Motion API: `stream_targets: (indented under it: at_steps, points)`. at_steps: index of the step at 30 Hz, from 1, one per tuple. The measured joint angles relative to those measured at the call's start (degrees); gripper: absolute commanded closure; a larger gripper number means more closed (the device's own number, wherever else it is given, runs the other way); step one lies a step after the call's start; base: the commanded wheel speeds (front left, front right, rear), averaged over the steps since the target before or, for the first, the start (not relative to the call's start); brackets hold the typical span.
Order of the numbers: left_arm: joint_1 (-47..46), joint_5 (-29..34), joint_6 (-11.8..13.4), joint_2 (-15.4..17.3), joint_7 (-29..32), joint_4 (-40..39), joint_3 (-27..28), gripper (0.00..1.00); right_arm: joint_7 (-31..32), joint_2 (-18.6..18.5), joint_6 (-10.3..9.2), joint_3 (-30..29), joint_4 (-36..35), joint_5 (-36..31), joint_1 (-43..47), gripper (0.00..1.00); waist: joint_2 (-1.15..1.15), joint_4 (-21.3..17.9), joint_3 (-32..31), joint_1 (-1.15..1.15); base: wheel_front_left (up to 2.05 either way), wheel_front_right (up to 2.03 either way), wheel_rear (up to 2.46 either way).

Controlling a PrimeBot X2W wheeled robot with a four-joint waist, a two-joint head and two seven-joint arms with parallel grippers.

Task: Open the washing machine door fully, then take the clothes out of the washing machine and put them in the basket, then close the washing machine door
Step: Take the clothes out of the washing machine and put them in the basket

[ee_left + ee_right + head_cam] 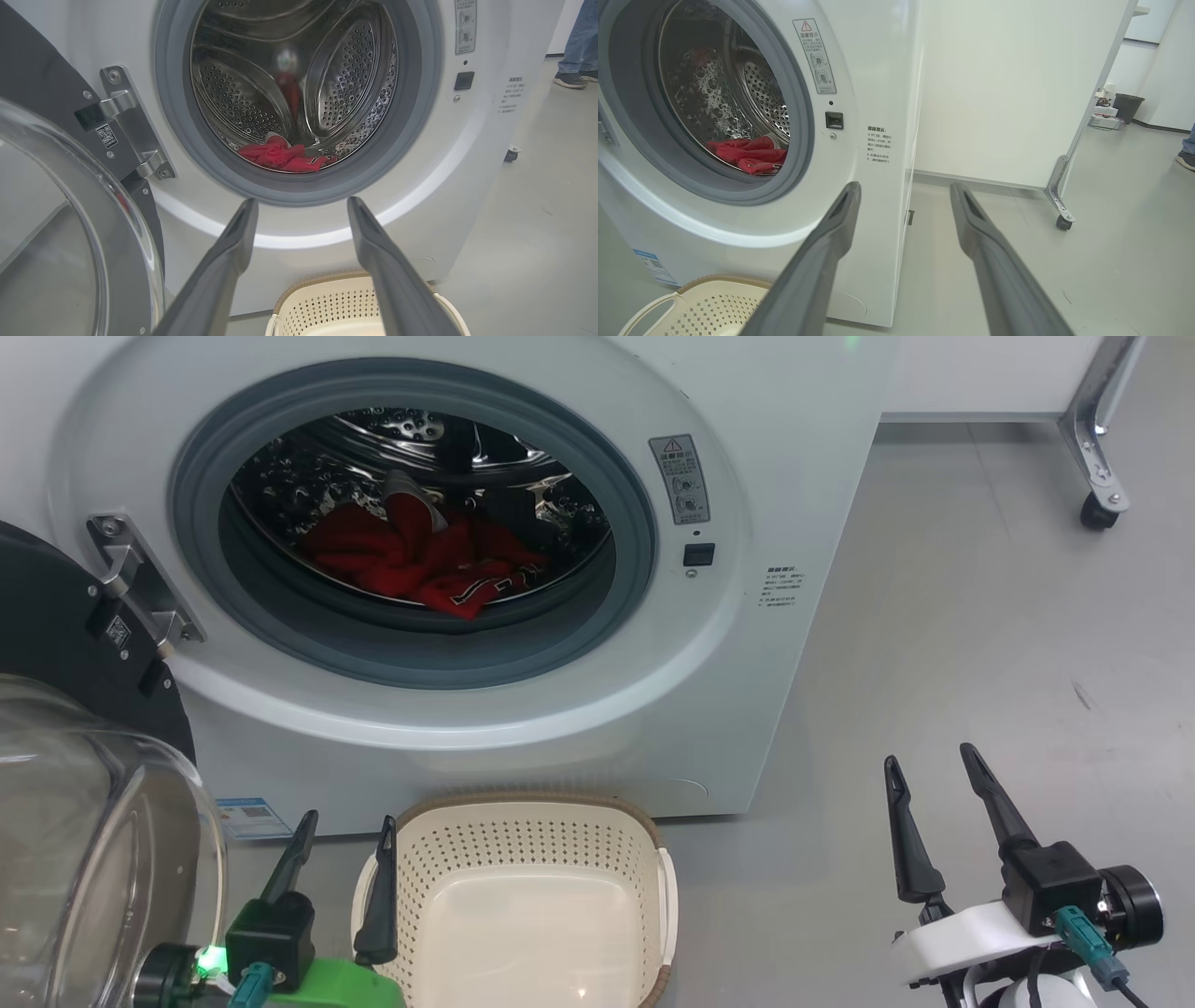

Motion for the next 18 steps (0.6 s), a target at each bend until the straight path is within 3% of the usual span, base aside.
stream_targets:
  at_steps: [5, 18]
  points:
    - [-1.5, -0.2, -0.3, 0.0, 1.3, 0.7, -0.3, 0.0, 0.0, 0.0, 0.47, 0.3, -0.4, 0.0, -0.1, 0.0, 0.0, -0.3, 1.4, 0.0, 0.0, 0.0, 0.0]
    - [-15.1, -2.8, -6.8, 0.2, 10.9, 7.1, -2.7, 0.0, 0.0, 0.0, 0.51, 0.8, -2.7, -0.6, -3.1, 0.0, 0.0, -2.7, 8.5, 0.0, 0.0, 0.0, 0.0]
